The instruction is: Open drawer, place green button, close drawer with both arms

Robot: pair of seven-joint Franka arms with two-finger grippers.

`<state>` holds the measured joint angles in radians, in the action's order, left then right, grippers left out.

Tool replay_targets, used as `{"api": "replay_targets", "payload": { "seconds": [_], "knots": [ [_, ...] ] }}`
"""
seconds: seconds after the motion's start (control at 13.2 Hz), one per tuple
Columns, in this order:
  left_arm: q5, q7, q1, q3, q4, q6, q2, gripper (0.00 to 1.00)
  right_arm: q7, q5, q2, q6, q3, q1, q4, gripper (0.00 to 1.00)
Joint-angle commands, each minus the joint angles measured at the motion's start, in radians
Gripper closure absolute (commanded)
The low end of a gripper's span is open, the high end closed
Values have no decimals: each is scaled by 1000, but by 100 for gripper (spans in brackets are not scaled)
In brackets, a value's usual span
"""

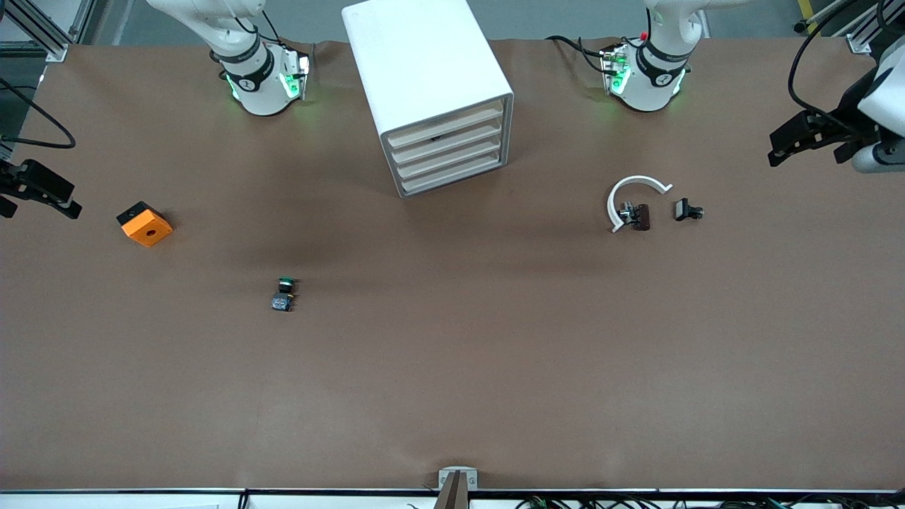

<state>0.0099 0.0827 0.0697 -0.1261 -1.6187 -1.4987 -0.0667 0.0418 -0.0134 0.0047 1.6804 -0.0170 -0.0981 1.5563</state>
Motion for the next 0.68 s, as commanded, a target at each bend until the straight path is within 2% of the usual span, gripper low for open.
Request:
{"api": "replay_targets", "payload": {
  "seconds": [0.0,0.23,0.61],
  "knots": [
    [18,-8,5,-3,42,22,56,0,-6,10,0,-13,-9,-9,-16,0],
    [91,-3,2,-4,62,21,126,0,-6,10,0,-13,-9,-11,-21,0],
    [97,55,-7,-6,88,22,212,0,-6,10,0,-13,-9,-11,-21,0]
  ]
}}
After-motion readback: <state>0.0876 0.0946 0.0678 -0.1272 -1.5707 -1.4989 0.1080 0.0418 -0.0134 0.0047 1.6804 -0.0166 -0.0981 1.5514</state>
